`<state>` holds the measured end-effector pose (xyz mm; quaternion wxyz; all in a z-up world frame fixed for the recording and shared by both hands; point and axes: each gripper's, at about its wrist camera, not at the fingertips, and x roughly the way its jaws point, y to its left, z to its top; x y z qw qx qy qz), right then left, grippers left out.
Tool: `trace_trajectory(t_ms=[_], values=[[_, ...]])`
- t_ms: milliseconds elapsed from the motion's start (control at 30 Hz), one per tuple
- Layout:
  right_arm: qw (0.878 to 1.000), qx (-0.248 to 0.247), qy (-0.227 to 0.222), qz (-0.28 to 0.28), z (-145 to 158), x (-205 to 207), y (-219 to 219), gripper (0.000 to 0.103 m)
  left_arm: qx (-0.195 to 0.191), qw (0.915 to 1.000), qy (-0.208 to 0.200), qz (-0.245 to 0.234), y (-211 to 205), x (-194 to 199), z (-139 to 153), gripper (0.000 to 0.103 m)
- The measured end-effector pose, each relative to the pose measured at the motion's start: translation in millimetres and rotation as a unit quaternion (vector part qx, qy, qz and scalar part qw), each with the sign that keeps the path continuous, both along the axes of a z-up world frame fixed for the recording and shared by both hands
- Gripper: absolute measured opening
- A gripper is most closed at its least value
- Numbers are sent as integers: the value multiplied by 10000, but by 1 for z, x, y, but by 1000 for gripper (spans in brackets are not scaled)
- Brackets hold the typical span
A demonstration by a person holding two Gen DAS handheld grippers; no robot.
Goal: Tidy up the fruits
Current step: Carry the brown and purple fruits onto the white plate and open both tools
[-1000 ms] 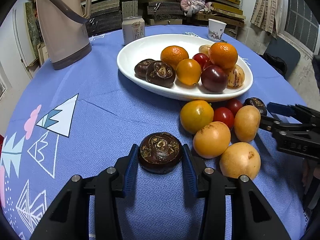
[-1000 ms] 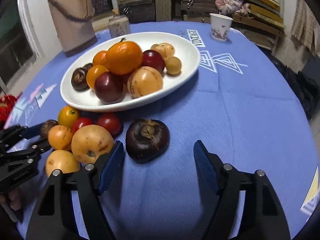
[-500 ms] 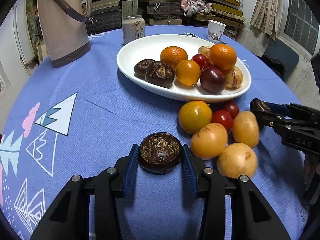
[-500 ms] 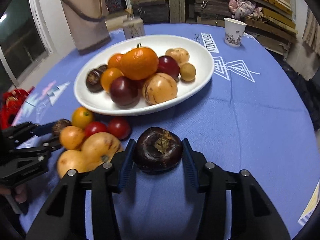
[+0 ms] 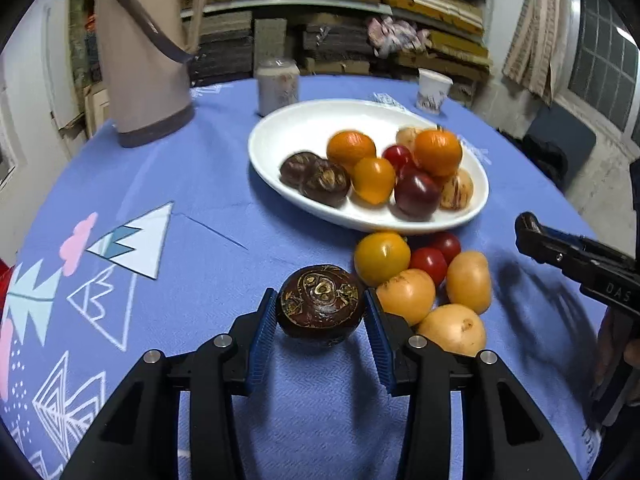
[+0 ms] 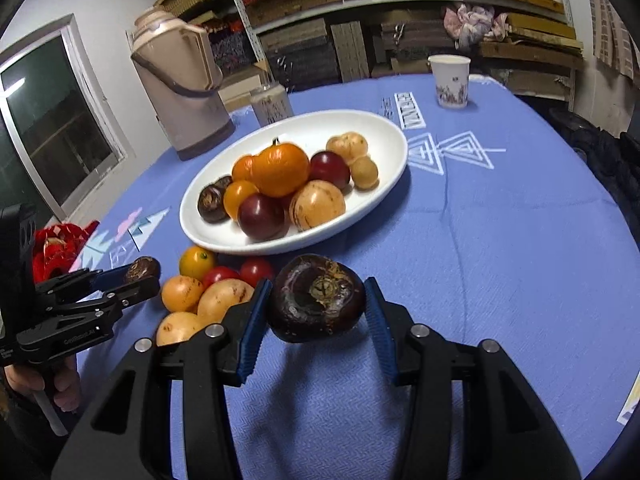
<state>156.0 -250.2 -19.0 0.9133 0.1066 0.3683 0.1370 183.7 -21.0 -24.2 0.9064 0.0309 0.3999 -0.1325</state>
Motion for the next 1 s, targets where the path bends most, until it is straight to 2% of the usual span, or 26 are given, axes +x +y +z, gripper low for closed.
trace_trajectory(t_ms=[167,500,633,733,833,1000], values=[[9996,236,-158,81,12,-7,-3,46,51,9999,-92,56,1,-5,16,44],[9979,-47,-497,405,64,-6,16,46,-10,9989,-464,-106,-14,4,57,44],[9962,-182,-676,513,88,15,27,46,-66,9986,-462,-250,-28,26,68,44],[9958,-195,-705,551,95,37,34,46,-45,9986,-471,-238,-35,44,71,44],[9966,-140,-616,529,91,62,40,46,94,9987,-471,-139,-40,59,67,44],[9980,-49,-436,464,81,99,45,46,127,9996,-232,-52,-42,87,52,44]])
